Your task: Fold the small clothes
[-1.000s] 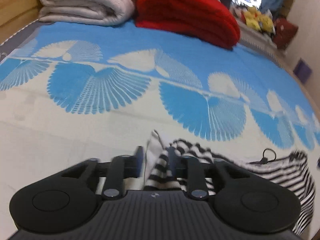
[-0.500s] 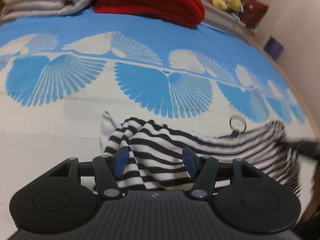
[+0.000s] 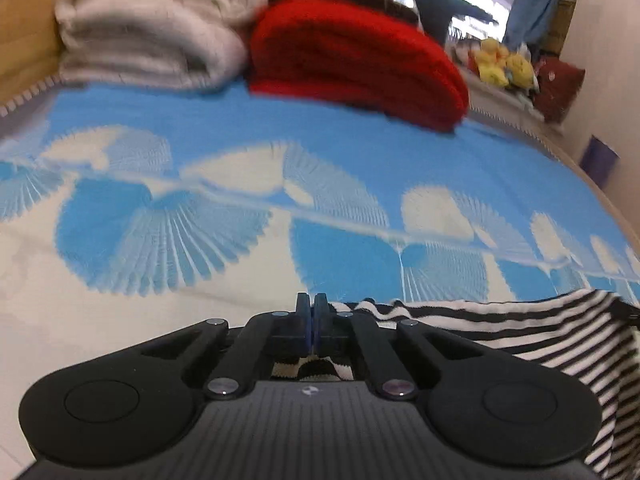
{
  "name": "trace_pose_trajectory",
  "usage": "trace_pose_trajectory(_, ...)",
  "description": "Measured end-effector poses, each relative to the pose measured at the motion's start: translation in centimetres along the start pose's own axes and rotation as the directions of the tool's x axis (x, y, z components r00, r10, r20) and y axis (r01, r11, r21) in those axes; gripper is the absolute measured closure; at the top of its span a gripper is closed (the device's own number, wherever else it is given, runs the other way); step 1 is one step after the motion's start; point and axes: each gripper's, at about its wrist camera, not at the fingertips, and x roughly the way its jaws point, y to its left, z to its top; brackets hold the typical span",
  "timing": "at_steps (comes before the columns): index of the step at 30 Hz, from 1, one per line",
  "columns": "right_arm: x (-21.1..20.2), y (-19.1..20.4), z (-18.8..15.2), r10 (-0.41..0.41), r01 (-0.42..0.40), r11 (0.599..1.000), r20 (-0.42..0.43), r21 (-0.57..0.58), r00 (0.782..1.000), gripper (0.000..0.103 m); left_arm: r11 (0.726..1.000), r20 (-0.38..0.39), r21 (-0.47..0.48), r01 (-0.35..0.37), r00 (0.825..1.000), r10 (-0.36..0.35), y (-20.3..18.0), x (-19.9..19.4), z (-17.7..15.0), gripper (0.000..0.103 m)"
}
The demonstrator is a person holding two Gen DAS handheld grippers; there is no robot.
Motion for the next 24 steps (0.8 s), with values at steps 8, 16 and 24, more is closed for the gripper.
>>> trace_pose_trajectory(8, 2.5, -1.7, -0.1, -0.018, 0.017, 1.0, -0.167, -0.007, 0.986, 0.081, 0.995, -0.077, -0.09, 0.03, 0.996, -0.037, 3.9, -0.6, 1.0, 0.049)
trace_pose_trajectory(16, 2.6, -8.4, -1.0, -0.059, 0.097, 0.986, -0.262, 0.135, 0.963, 0.056, 0.992, -0.222, -0.103, 0.073, 0.97, -0.094, 5.0, 2.0, -0.3, 0.051)
trace_pose_trajectory(24, 2.5, -7.7, -0.7, -0.048, 0.071, 0.993, -0.225, 0.095, 0.973, 0.101, 0.998, -0.003, 0.007, 0.059, 0.998, -0.059, 3.7, -0.5, 1.3, 0.102)
